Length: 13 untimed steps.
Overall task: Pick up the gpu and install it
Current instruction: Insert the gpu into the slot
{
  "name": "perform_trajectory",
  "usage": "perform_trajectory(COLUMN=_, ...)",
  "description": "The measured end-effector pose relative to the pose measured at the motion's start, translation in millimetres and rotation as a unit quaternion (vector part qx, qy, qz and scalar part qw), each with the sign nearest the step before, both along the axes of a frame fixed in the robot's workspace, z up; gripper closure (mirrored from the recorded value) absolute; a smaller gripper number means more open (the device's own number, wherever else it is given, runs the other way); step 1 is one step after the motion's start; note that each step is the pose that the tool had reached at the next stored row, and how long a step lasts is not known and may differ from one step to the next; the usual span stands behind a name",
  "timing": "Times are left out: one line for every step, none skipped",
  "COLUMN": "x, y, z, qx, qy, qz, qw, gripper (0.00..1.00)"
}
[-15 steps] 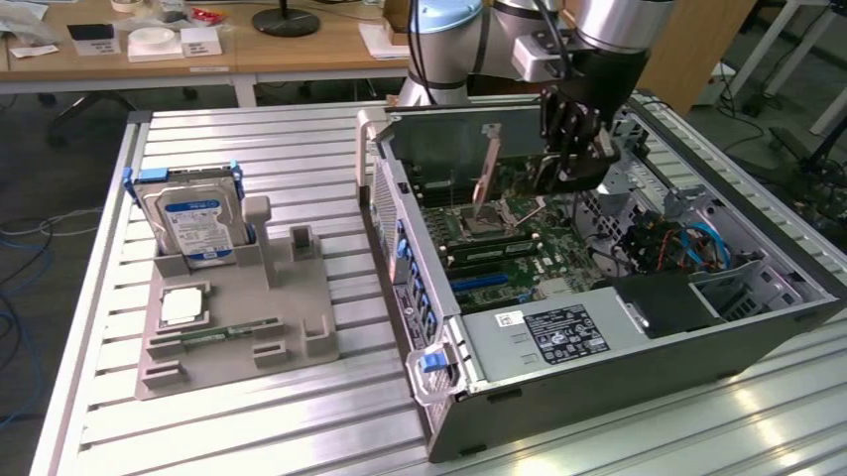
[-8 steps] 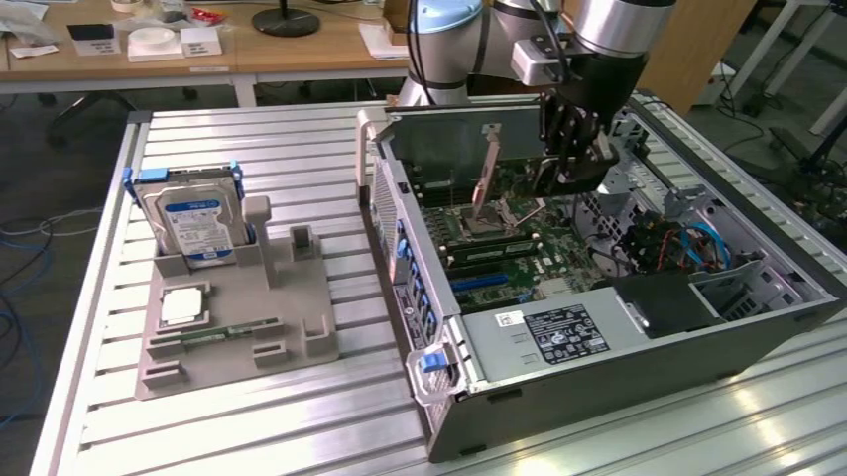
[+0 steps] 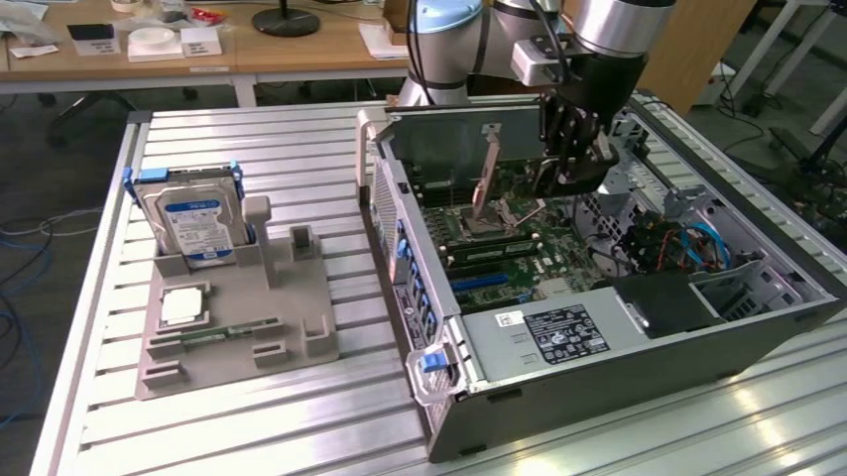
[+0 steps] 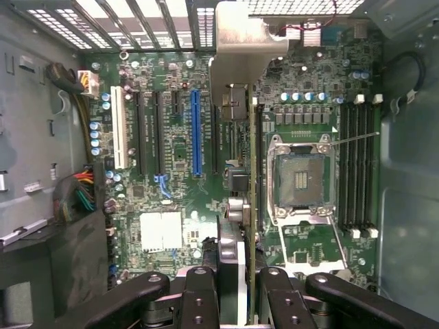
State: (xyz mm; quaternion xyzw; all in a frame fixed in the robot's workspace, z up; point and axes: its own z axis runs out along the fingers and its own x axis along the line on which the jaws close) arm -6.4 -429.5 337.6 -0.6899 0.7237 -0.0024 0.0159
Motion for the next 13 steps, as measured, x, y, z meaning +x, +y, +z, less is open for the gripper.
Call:
perform_trajectory(x=0.0, y=0.0, z=0.0, qx=-0.0038, qy=0.0000, qz=0.000, qw=1.0000, gripper=0.72)
perform_trajectory(x=0.0, y=0.0, z=0.0, qx=-0.0086, qy=0.0000, qz=0.000, qw=1.0000, gripper=0.72)
perform_trajectory(x=0.1, y=0.0, z=-0.1, qx=-0.0109, qy=0.0000, qz=0.000, qw=0.9999, gripper=0.72)
perform_trajectory(x=0.1, y=-0.1, z=-0.3, qx=-0.0110, qy=0.0000, qz=0.000, qw=0.9999, gripper=0.72)
perform_trajectory(x=0.1, y=-0.2, z=-0.7, qx=-0.0110, qy=0.0000, qz=0.000, qw=0.9999, gripper=0.72)
perform_trajectory(x=-0.6, y=-0.2, z=-1.1, qx=-0.0109, qy=0.0000, qz=0.000, qw=0.9999, gripper=0.72)
perform_trajectory(x=-1.4, y=-0.2, z=-1.5, qx=-0.0096, qy=-0.0001, qz=0.000, qw=1.0000, gripper=0.72)
perform_trajectory(x=-1.4, y=-0.2, z=-1.9, qx=-0.0060, qy=-0.0001, qz=0.000, qw=1.0000, gripper=0.72)
perform_trajectory(x=-1.4, y=-0.2, z=-2.2, qx=-0.0018, qy=-0.0001, qz=0.000, qw=1.0000, gripper=0.72)
perform_trajectory(x=-1.4, y=-0.3, z=-2.6, qx=0.0019, qy=0.0000, qz=0.000, qw=1.0000, gripper=0.72)
perform_trajectory(x=-1.4, y=-0.5, z=-3.3, qx=0.0040, qy=-0.0001, qz=0.000, qw=1.0000, gripper=0.72)
perform_trajectory(x=-1.4, y=-0.7, z=-4.4, qx=0.0045, qy=-0.0002, qz=0.000, qw=1.0000, gripper=0.72)
perform_trajectory(x=-1.5, y=-0.8, z=-5.6, qx=0.0045, qy=-0.0001, qz=0.000, qw=1.0000, gripper=0.72)
